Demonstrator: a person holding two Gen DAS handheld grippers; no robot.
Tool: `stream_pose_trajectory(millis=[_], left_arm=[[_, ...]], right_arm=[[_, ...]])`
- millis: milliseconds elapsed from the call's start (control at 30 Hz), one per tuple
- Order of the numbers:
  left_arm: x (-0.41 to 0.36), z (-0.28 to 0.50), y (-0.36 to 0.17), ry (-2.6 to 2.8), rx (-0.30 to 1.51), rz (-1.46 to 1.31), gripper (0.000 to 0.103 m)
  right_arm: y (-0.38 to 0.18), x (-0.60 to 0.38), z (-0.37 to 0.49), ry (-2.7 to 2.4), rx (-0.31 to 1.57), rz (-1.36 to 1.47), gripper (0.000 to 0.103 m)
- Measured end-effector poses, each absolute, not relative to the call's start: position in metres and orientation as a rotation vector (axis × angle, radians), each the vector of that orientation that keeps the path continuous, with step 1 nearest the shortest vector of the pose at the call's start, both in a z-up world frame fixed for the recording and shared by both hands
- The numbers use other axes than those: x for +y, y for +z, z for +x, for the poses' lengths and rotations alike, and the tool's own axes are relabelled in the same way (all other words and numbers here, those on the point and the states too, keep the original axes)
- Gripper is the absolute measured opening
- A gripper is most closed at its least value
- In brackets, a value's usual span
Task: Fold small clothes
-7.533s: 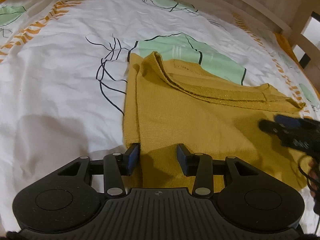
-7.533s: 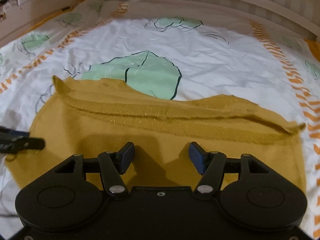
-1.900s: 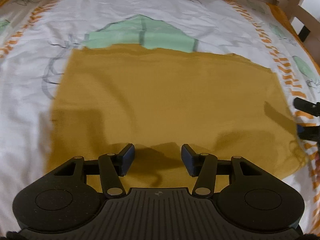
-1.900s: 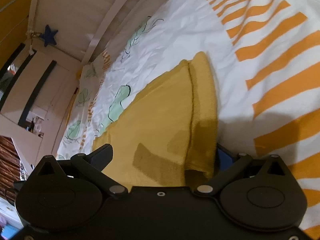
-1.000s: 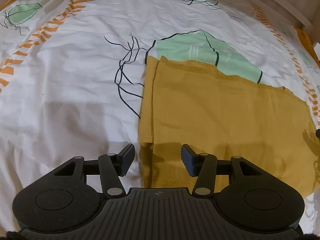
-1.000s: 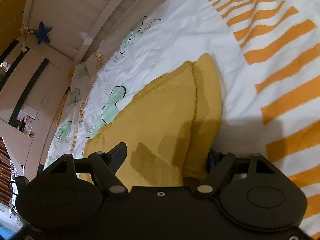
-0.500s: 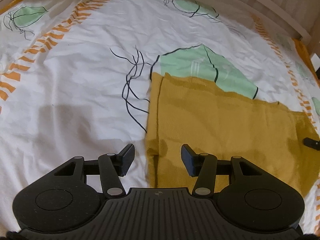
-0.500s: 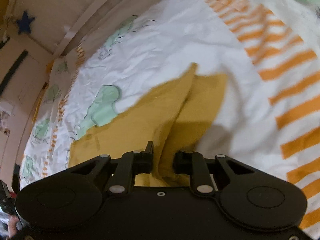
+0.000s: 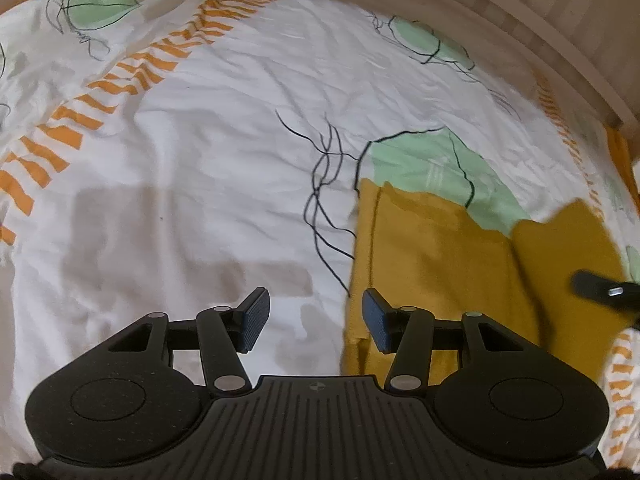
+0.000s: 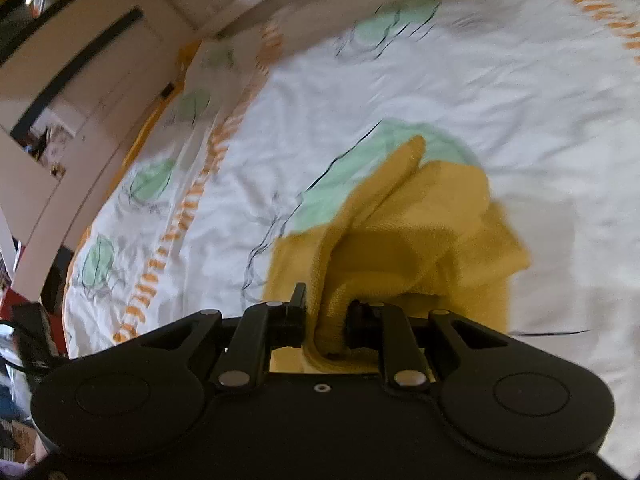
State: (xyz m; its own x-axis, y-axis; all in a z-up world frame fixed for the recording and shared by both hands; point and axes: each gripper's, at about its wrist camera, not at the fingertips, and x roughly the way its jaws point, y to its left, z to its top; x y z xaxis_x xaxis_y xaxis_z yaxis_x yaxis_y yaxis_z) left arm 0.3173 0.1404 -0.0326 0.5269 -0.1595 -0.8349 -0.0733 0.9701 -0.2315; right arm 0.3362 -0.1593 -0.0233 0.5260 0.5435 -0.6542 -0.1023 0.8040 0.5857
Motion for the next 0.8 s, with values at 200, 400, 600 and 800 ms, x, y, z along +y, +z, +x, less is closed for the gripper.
stream_pose_trajectory(millis=[200, 400, 600, 800], left_arm=[[0.154, 0.320, -0.032, -0.044, 1.021, -0.273, 0.050], [0.159, 0.323, -0.033, -0.045, 1.035, -0.288, 0.050], [0.160, 0.323, -0.032, -0.051, 1.030, -0.290, 0.050], [0.162, 0.323, -0.033, -0.041, 1.033, -0.302, 0.050]], right_arm=[[-0.053, -0.097, 0.344, 0.404, 1.011, 0.435, 0.026], [-0.064, -0.073, 0.340, 0.363, 1.029, 0.332, 0.028], [-0.059, -0.068, 0.339, 0.385, 0.987, 0.357, 0.035], [-0.048, -0.066, 0.340, 0.455, 0.917, 0.451, 0.035]])
